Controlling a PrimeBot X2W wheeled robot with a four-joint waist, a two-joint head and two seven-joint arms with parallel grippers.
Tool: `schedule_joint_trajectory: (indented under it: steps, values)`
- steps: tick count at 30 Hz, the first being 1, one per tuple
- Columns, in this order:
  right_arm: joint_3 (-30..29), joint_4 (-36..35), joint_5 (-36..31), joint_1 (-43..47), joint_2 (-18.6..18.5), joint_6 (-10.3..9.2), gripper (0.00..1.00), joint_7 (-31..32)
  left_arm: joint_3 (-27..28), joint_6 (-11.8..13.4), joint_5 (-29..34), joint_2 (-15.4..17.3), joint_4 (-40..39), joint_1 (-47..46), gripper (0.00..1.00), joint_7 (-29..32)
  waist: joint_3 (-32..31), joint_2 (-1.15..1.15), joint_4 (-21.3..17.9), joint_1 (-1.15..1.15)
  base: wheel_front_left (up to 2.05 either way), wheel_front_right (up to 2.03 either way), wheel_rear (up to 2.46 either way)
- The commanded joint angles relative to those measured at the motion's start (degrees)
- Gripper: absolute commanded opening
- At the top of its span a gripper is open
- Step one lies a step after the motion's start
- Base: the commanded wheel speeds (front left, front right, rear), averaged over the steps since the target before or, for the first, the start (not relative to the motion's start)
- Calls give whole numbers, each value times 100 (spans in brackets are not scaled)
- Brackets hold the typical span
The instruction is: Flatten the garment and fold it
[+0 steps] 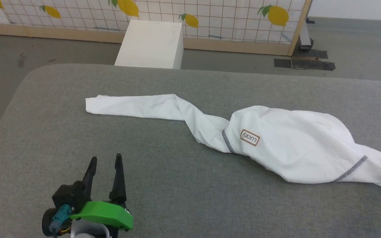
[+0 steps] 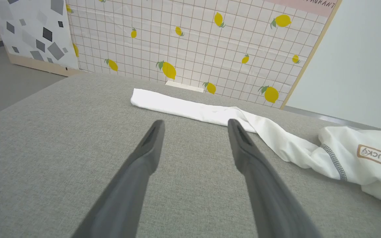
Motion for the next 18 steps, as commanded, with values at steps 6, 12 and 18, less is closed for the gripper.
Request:
schedule_joint_trajectory:
  steps: [6,12,18]
  values:
    - [250,-969,546,-85,432,-8,100,-1593,81,-32,63,-2,29,39,100,-27,-178,0,-150,0,0,0,0]
    - [1036,-2048,1128,558,694,-8,100,-3018,49,-37,87,-11,21,41,100,-27,-300,0,-303,0,0,0,0]
    - [1982,-2225,1371,1615,725,-8,100,-3792,5,-36,86,-30,86,42,100,-27,-338,0,-488,0,0,0,0]
